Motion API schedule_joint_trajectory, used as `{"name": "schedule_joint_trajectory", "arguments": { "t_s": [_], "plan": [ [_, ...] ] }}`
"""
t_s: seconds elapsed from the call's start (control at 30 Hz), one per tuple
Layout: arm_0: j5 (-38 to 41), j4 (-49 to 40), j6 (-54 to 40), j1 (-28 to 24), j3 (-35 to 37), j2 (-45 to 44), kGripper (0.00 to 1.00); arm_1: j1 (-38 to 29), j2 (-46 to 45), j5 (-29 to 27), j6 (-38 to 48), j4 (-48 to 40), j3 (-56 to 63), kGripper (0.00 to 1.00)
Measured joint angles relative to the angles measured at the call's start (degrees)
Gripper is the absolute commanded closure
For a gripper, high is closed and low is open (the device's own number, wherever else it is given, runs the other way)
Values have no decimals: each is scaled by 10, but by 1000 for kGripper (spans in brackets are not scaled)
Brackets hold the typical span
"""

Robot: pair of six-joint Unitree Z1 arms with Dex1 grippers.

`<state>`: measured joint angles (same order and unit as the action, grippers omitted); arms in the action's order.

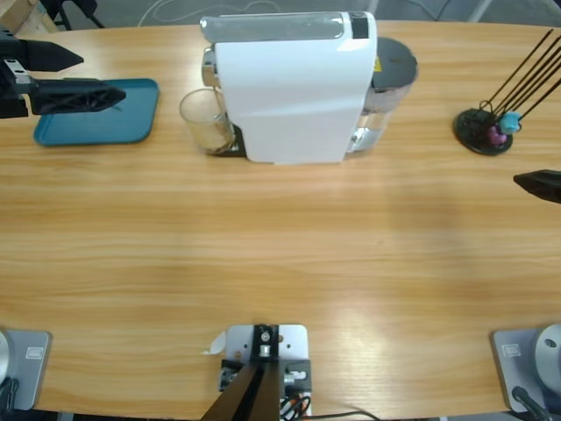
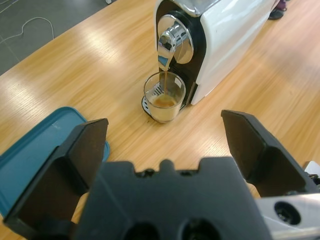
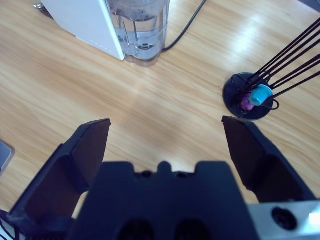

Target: Pour coffee

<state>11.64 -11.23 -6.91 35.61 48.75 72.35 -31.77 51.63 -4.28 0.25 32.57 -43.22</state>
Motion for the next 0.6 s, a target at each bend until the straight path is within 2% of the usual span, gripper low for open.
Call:
{"name": "schedule_joint_trajectory", "arguments": {
  "t_s": [0.6],
  "plan": [
    [1,1,-1,6,-12,3,0,0,4,0,0,0,0,0]
  ]
}}
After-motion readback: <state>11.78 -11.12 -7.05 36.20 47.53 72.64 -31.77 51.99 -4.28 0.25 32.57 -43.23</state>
